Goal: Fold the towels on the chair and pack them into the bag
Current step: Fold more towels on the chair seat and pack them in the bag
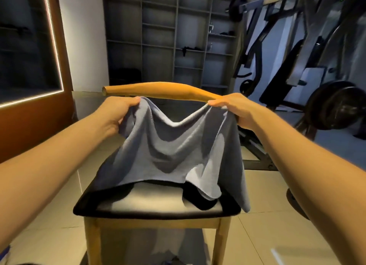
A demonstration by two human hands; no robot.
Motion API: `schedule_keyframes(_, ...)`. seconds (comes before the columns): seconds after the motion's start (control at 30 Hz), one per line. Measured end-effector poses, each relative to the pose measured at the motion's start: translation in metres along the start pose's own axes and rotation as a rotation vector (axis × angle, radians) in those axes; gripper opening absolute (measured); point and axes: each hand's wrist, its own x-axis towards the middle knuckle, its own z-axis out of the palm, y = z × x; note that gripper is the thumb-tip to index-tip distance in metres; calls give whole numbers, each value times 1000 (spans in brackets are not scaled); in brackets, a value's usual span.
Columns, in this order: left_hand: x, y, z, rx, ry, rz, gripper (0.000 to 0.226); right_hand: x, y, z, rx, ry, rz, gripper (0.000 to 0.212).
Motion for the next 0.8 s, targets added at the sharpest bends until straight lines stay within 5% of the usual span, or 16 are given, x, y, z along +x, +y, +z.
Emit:
schedule_keyframes(0.17, -19, -10, 51, 252, -216, 253, 9, -13, -9, 37, -27, -194, -131, 22)
schedule_keyframes(0.27, -17, -21, 65, 343, -378, 210, 27, -22, -4, 47, -119, -212, -205, 11)
schedule_keyframes(0.43, -11, -46, 60, 298, -517, 113, 12, -31, 16, 52, -136, -259, -210, 14)
schedule_keyframes(0.67, 11, -92, 41, 158, -392, 15, 9, -37, 77, 18, 64, -222, 87, 21)
schedule_keyframes(0.8, 32, -114, 32, 54, -210, -113, 11, -46, 117, -11, 0, -368, 228, 24)
